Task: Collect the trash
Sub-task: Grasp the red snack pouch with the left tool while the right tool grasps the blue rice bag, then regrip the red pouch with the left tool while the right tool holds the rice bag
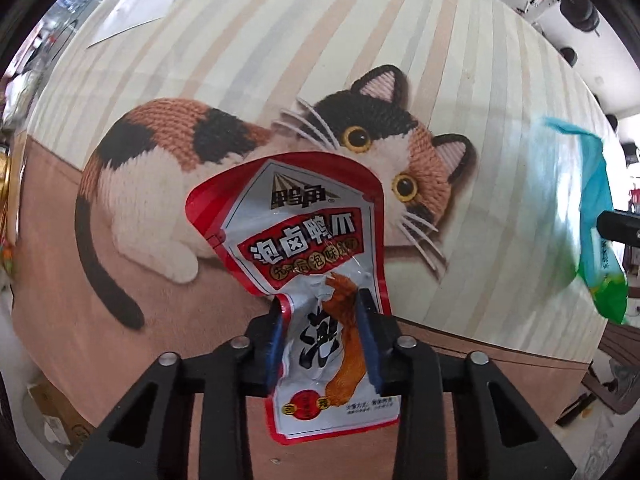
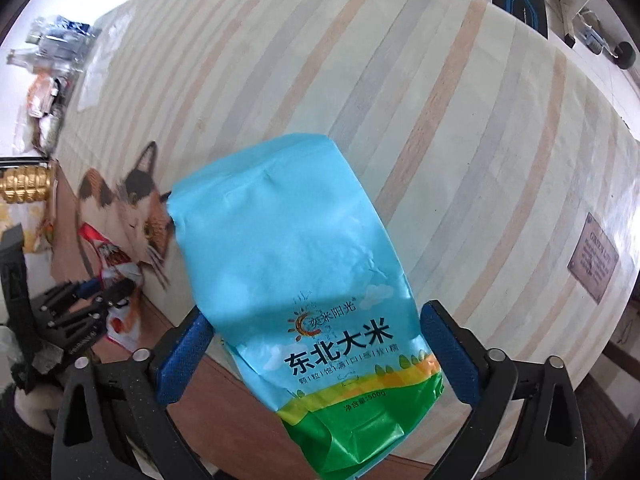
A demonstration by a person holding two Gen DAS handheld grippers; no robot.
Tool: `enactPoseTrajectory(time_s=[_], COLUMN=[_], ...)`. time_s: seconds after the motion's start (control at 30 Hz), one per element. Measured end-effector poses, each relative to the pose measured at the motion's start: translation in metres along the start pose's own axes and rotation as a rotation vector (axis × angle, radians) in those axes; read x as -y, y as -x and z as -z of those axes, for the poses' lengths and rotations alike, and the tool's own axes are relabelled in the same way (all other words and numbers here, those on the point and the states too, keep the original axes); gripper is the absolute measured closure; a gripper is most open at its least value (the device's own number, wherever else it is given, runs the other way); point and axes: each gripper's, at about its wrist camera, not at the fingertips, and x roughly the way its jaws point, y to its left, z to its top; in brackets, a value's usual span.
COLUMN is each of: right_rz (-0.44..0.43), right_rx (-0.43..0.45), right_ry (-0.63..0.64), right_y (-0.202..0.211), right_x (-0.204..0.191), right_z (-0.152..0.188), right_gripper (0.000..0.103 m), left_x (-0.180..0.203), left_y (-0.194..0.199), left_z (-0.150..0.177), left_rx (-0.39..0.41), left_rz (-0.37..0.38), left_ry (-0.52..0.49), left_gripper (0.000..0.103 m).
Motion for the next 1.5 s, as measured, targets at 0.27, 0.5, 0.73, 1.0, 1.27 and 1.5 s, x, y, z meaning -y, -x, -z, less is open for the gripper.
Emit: enactPoseTrajectory(time_s=[0.27,0.5,0.73,1.0,1.27,1.5], right_rz=[-0.049,-0.066,-0.052,-0.050,-0.002,-0.074], right_rx=[0.060,0.080,0.071,0.078,0.062,0.105], right_ry=[-0.027,-0.031,-0.068,-0.141,-0.046,-0.087], right_y=[0.021,0.022,0.006,-0.008,0.001,0.023], right_x=[-0.002,-0.012,-0.008,0.000,-0.016,-0.006], right_z=[0.024,0.040,0.048,0.053,0.056,0.059], right_gripper=[0.005,0.006,0.007,0.013,0.010,0.004], left_x=[-0.014,-0.041,-0.076,-0.069,-0.071,-0.065], left_y=[0.018,0.001,-0.019,-0.022,0.003,-0.009], left_z=[0.028,0.055,0.074,0.069,0.054,0.025], left_rx=[0.046,0.022,0.006,0.039,0.087,0.061], left_rz=[0.058,0.121,0.258,0.323,0.311,0.305], left_ry=[0.068,0.190,0.415,0.537,0.543,0.608], left_gripper=[0.091,0.092,0.085,0.081,0.072,0.065])
